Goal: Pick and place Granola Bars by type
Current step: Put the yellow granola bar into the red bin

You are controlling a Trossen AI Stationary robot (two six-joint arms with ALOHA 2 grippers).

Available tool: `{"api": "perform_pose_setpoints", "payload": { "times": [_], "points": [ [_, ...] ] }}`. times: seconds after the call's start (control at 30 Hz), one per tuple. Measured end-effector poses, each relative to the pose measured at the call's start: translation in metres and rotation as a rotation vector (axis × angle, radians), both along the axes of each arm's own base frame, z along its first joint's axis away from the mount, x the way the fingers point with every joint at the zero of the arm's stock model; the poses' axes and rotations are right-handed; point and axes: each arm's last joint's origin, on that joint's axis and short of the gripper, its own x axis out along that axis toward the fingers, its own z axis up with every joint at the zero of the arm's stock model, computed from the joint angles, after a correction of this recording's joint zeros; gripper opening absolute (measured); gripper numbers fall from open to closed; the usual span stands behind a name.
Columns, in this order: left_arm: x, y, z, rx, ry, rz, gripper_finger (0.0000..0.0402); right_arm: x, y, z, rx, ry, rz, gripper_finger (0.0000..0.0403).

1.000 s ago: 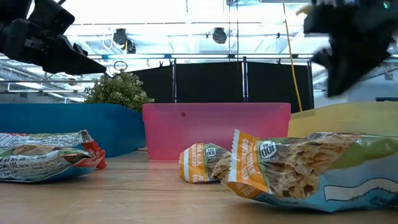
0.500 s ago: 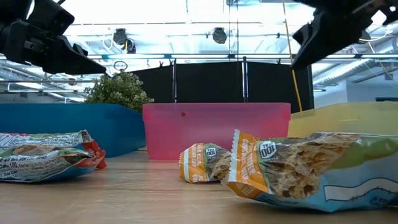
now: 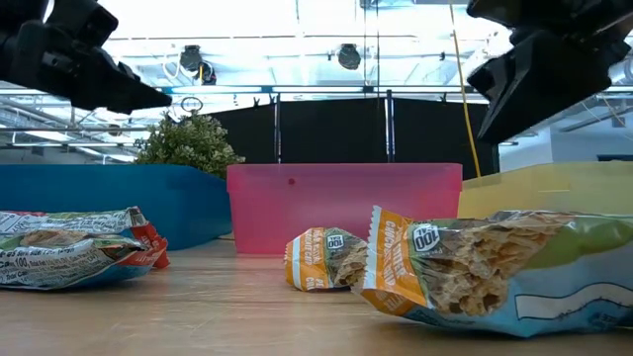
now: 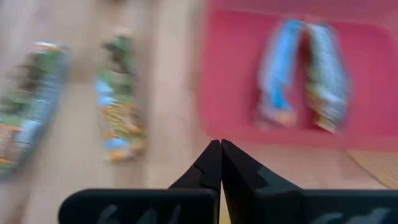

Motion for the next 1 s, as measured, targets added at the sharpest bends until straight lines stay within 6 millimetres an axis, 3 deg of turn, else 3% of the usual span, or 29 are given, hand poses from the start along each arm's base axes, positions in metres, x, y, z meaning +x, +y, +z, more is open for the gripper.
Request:
{"api": "perform_pose_setpoints", "payload": {
  "times": [0.13, 0.37, 0.53, 0.67, 0.77, 0.9, 1.0],
  "points": [
    [0.000, 0.000, 0.002, -0.006, -0.020, 0.000, 0.0058, 0.025, 0.024, 0.000, 0.001, -0.021, 0.107, 0.0000],
    [0.000, 0.000, 0.002, -0.011, -0.018, 0.001, 0.0058, 0.068, 0.054, -0.011, -0.053, 0.163, 0.175, 0.0001],
    [0.000, 0.000, 0.002, -0.013, -0.017, 0.001, 0.0058, 0.081, 0.072, -0.022, -0.045, 0.218, 0.264, 0.0047],
    [0.000, 0.000, 0.001, -0.012, -0.015, 0.000, 0.0058, 0.080, 0.070, -0.015, -0.053, 0.191, 0.190, 0.0111],
    [0.000, 0.000, 0.001, -0.010, -0.014, -0.001, 0.0058, 0.072, 0.065, 0.001, -0.149, 0.142, 0.101, 0.0134],
    [0.000, 0.000, 0.001, -0.011, -0.014, -0.001, 0.0058, 0.050, 0.064, 0.031, -0.249, 0.058, 0.126, 0.0114],
    [0.000, 0.000, 0.001, -0.013, -0.015, -0.001, 0.0058, 0.033, 0.057, 0.037, -0.282, -0.024, 0.142, 0.0076]
  ]
}}
